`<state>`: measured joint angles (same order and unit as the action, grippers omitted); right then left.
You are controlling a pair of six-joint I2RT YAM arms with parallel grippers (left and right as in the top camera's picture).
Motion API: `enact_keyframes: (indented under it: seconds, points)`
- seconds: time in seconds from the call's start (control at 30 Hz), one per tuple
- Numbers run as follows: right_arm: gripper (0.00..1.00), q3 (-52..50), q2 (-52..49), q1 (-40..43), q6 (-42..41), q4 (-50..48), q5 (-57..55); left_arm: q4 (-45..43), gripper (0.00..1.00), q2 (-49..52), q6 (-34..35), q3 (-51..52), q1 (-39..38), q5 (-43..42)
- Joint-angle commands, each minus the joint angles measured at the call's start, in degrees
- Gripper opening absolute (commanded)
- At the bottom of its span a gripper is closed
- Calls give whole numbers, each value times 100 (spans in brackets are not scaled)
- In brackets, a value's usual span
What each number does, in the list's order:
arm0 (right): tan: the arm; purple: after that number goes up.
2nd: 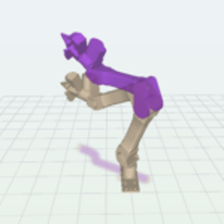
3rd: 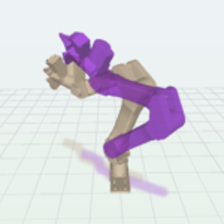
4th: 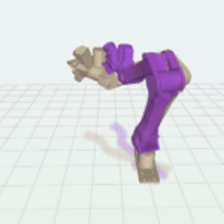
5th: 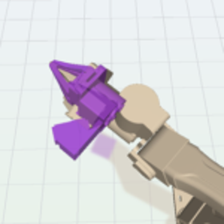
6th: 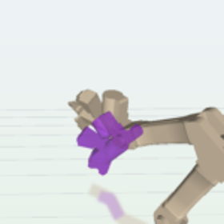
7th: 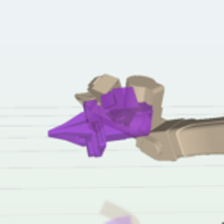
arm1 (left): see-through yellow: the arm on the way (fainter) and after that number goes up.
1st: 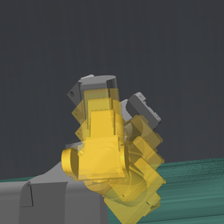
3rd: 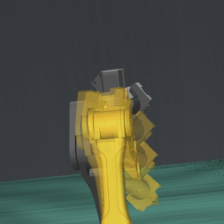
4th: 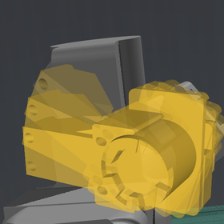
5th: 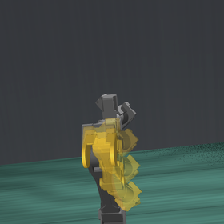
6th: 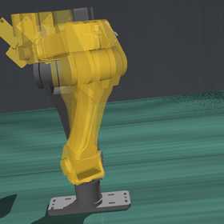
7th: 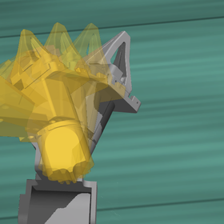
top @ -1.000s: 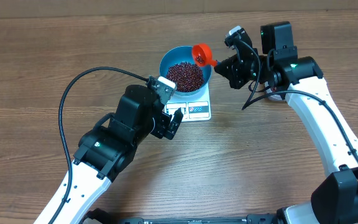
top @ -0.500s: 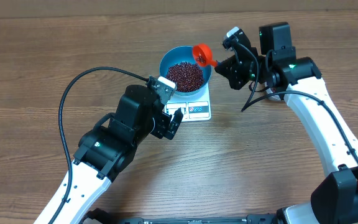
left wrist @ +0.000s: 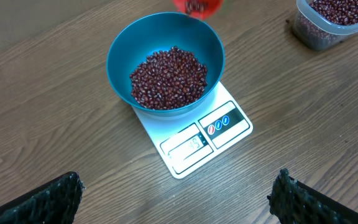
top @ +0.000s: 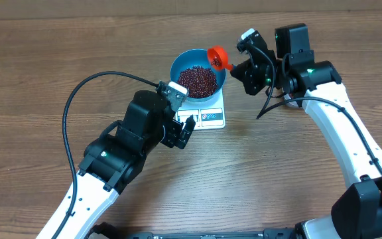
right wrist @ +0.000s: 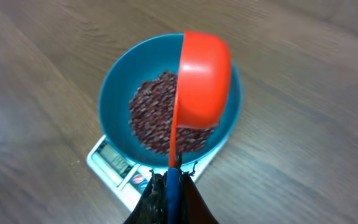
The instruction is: Scoop item into bowl and weigh 150g on scale
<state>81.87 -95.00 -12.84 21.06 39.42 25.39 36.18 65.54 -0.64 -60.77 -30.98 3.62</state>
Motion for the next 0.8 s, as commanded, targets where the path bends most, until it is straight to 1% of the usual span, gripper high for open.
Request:
enact_keyframes:
  seconds: [0.0, 0.07, 0.17, 0.23, 0.3, 0.37, 0.47, 0.57, 0.77]
  points:
    - [4, -39, -33, -26, -61, -120, -201, -4, 100, 9, -109, 20, 22, -9]
    - [4, -39, -33, -31, -52, -26, 26, -2, 100, 9, -109, 20, 22, -7]
    - [4, -39, -35, -31, 83, -39, -149, -4, 100, 9, -109, 20, 22, -9]
    - [4, -39, -35, -31, -48, -4, -48, -2, 100, 9, -109, 20, 22, -9]
    - [4, -42, -35, -46, 39, 83, 7, -2, 99, 9, -109, 20, 22, -7]
    - [4, -42, -35, -48, 35, 0, -229, -4, 100, 9, -109, 20, 22, -9]
    - [4, -42, -35, -48, -7, -31, 44, -2, 100, 9, -109, 20, 22, -9]
    - [4, -42, -35, -66, 17, -61, -142, -4, 100, 9, -109, 20, 22, -9]
    - [4, -44, -39, -66, 24, -42, 7, -2, 100, 9, -109, 20, 22, -9]
